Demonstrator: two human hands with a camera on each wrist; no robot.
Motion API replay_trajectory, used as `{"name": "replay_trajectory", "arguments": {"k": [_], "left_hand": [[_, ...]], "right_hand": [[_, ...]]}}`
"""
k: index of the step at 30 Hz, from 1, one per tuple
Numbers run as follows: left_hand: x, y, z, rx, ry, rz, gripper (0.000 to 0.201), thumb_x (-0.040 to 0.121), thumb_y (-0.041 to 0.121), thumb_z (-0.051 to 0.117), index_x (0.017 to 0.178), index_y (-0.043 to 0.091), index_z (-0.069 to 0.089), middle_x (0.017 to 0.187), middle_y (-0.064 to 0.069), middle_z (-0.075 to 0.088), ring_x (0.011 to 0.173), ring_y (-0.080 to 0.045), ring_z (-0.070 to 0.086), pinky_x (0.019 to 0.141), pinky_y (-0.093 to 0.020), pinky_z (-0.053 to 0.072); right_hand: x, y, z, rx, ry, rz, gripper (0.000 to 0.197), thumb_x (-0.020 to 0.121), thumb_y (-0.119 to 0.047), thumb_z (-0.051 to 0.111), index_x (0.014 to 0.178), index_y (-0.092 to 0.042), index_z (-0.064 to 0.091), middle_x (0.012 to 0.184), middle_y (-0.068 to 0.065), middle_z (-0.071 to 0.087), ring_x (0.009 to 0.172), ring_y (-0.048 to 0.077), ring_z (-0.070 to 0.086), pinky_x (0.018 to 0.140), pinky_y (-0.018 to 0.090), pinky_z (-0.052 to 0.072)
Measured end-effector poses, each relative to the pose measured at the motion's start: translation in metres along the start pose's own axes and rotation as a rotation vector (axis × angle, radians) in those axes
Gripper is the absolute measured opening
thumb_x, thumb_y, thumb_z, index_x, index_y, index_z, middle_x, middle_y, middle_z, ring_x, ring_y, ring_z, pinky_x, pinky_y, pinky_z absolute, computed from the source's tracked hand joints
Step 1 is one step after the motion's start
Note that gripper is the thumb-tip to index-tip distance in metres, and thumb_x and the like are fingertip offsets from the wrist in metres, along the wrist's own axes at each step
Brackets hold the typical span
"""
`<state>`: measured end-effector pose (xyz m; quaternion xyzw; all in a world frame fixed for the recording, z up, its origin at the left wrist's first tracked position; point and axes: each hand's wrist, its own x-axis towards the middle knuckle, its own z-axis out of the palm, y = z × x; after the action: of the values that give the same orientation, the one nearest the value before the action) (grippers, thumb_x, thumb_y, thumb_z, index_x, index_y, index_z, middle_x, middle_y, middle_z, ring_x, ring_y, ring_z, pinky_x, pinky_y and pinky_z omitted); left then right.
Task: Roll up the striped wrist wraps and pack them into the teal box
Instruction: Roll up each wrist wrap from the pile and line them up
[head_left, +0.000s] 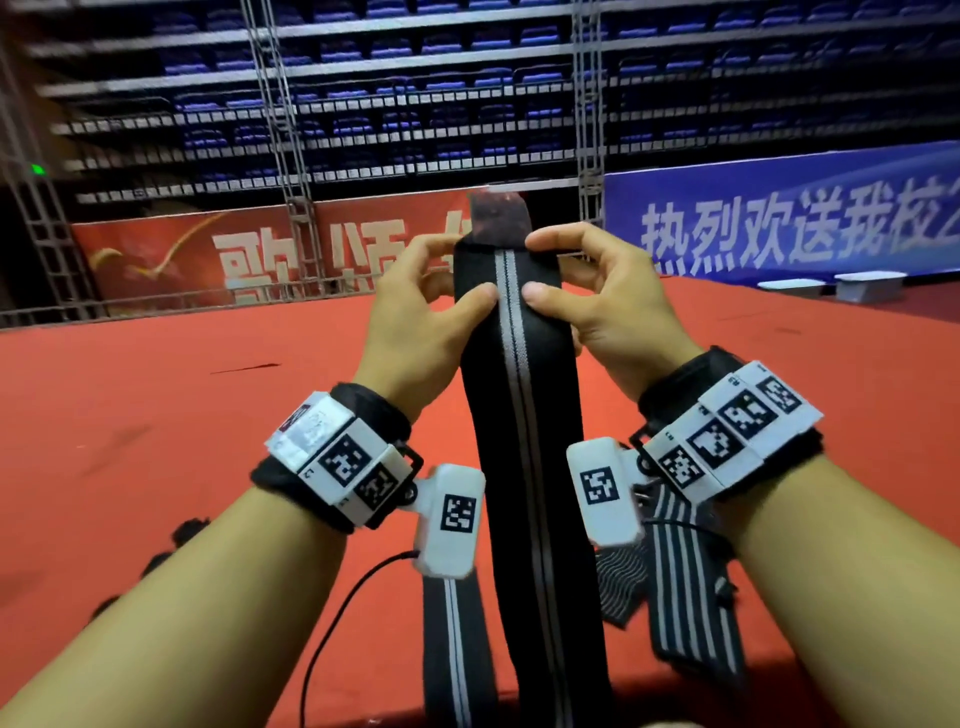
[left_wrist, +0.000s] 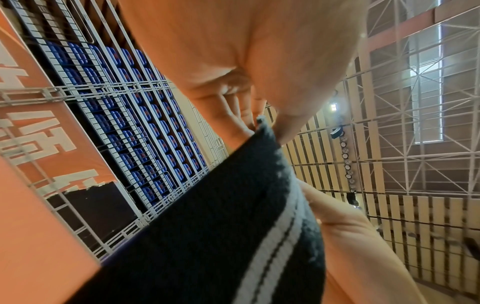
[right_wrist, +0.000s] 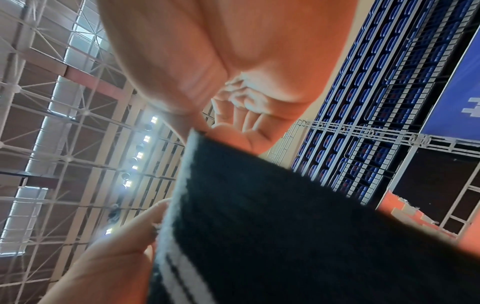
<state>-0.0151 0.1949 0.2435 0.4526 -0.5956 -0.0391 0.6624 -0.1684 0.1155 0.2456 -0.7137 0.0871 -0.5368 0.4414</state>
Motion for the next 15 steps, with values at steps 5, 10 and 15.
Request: {"name": "replay_trajectory", "arguments": {"k": [5, 10, 15], "left_hand": [[-0.016, -0.005, -0.018, 0.016, 0.016, -0.067, 0.03, 0.09, 0.004, 0.07, 0.108, 0.024, 0.057, 0.106, -0.008, 0.072, 0.095, -0.019, 0.071, 0.067, -0.029, 0.057], [-0.035, -0.055, -0.035, 0.022, -0.008, -0.304, 0.026, 0.094, 0.006, 0.067, 0.107, 0.027, 0.057, 0.1, -0.013, 0.075, 0.083, -0.024, 0.073, 0.057, -0.029, 0.054], [-0.06, -0.138, -0.05, 0.056, -0.039, -0.559, 0.021, 0.094, 0.002, 0.066, 0.11, 0.013, 0.058, 0.081, -0.005, 0.073, 0.066, -0.016, 0.07, 0.049, -0.029, 0.053]], "right_hand": [[-0.012, 0.006, 0.02, 0.034, -0.049, 0.078, 0.032, 0.09, 0.005, 0.068, 0.117, -0.011, 0.062, 0.109, 0.013, 0.072, 0.086, 0.014, 0.071, 0.052, 0.026, 0.053], [-0.018, 0.063, 0.039, 0.026, -0.138, 0.246, 0.027, 0.094, 0.002, 0.064, 0.114, -0.015, 0.06, 0.102, 0.009, 0.073, 0.073, 0.019, 0.063, 0.044, 0.023, 0.043], [-0.03, 0.157, 0.061, -0.046, -0.246, 0.429, 0.027, 0.096, 0.002, 0.06, 0.11, -0.02, 0.058, 0.091, 0.001, 0.07, 0.06, 0.012, 0.053, 0.045, 0.026, 0.038]]}}
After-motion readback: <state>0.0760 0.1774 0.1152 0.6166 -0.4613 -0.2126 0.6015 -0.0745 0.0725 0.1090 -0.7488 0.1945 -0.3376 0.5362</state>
